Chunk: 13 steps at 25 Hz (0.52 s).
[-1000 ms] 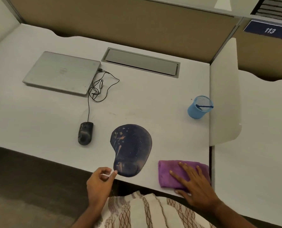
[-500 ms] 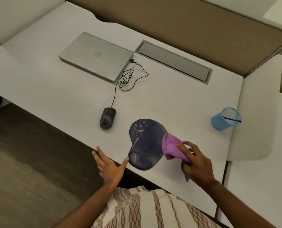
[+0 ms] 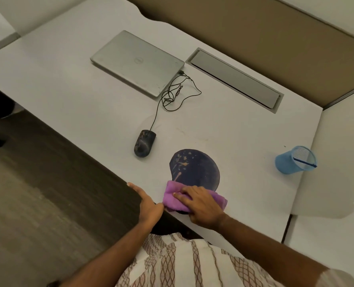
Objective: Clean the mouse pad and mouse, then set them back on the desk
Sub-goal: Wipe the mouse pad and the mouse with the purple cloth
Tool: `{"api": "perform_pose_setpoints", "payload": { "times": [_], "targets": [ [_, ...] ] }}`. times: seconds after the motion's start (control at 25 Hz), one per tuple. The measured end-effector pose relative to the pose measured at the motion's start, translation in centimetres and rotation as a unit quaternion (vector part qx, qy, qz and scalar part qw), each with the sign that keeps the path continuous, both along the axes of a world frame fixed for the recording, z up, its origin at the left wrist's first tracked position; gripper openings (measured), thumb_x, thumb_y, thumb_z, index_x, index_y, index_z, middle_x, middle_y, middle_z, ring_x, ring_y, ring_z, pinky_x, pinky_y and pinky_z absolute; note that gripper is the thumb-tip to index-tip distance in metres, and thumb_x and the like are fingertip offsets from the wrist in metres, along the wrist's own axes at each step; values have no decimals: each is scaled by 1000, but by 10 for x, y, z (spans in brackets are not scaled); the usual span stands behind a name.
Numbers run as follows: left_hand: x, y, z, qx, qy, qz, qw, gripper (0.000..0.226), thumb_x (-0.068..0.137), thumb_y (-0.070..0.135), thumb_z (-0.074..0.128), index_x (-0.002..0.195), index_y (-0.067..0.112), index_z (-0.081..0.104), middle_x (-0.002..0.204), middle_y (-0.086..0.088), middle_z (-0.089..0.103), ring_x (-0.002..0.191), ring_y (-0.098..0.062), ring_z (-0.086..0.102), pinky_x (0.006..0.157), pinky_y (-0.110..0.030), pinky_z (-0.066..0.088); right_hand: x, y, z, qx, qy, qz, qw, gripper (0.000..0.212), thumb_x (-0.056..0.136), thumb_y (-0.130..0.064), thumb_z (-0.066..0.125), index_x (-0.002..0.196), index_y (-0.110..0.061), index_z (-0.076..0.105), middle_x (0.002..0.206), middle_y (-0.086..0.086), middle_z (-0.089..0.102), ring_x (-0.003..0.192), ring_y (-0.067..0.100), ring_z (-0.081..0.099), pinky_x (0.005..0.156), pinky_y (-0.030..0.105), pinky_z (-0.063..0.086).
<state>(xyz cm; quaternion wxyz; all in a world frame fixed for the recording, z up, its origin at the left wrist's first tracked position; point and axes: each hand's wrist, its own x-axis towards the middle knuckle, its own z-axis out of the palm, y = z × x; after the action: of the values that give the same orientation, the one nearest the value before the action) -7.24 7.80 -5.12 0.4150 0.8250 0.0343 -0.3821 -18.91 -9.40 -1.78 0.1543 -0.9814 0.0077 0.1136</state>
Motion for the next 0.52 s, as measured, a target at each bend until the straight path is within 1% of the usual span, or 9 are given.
{"api": "perform_pose_setpoints", "payload": {
  "times": [0.08, 0.12, 0.16, 0.2, 0.24, 0.32, 0.4, 0.44, 0.52],
  "targets": [
    [2, -1, -4, 33, 11, 17, 999, 125, 93, 13, 70, 151, 36, -38, 136, -34, 54, 112, -45, 63, 100, -61, 51, -6, -1, -4, 7, -10, 56, 998, 57, 88, -29, 52, 144, -30, 42, 135, -2, 51, 119, 16, 49, 102, 29, 39],
    [3, -2, -7, 49, 9, 19, 999, 122, 91, 10, 70, 156, 32, -31, 135, -38, 52, 112, -50, 61, 97, -63, 50, -7, -4, -7, 5, -12, 81, 997, 56, 89, -27, 52, 144, -30, 43, 133, -1, 52, 118, 16, 49, 101, 29, 39],
    [4, -1, -11, 55, 6, 17, 998, 123, 89, 10, 72, 157, 31, -28, 136, -40, 50, 113, -52, 60, 96, -63, 50, -3, -9, -8, -4, -12, 103, 995, 55, 90, -27, 55, 143, -29, 43, 133, 0, 52, 116, 18, 50, 99, 31, 42],
    [4, -1, -16, 51, 8, 17, 999, 129, 87, 13, 76, 155, 34, -31, 137, -38, 50, 114, -51, 60, 96, -63, 51, 4, -16, -8, -20, -17, 122, 992, 54, 90, -29, 58, 142, -29, 44, 131, 2, 53, 114, 19, 52, 96, 33, 45],
    [5, -1, -19, 38, 15, 21, 999, 139, 83, 17, 81, 150, 40, -38, 138, -36, 51, 117, -49, 60, 97, -63, 52, 13, -23, -8, -40, -22, 138, 989, 52, 90, -33, 60, 140, -29, 45, 130, 4, 54, 111, 21, 53, 92, 35, 49],
    [7, 1, -34, 14, 25, 39, 999, 153, 77, 22, 88, 135, 54, -50, 142, -30, 51, 122, -45, 59, 99, -65, 52, 30, -32, -6, -68, -22, 163, 984, 51, 90, -39, 62, 138, -29, 45, 127, 6, 54, 108, 23, 53, 86, 39, 50],
    [9, 2, -45, 9, 33, 43, 998, 158, 71, 25, 91, 129, 56, -53, 146, -29, 48, 128, -45, 55, 101, -67, 50, 40, -40, -6, -77, -18, 178, 981, 57, 86, -38, 68, 138, -29, 46, 125, 8, 54, 106, 25, 54, 83, 39, 51],
    [10, 2, -45, 8, 35, 43, 998, 160, 66, 28, 92, 130, 56, -52, 149, -30, 45, 131, -47, 52, 102, -68, 48, 44, -44, -7, -75, -20, 166, 983, 60, 83, -38, 71, 138, -29, 46, 125, 9, 55, 105, 25, 55, 82, 38, 52],
    [11, 2, -54, 6, 29, 45, 999, 162, 57, 35, 91, 132, 55, -51, 155, -31, 37, 136, -51, 46, 102, -69, 47, 56, -54, -8, -76, -19, 107, 991, 63, 82, -33, 72, 139, -31, 47, 128, 9, 55, 107, 27, 56, 83, 38, 51]
  ]
}}
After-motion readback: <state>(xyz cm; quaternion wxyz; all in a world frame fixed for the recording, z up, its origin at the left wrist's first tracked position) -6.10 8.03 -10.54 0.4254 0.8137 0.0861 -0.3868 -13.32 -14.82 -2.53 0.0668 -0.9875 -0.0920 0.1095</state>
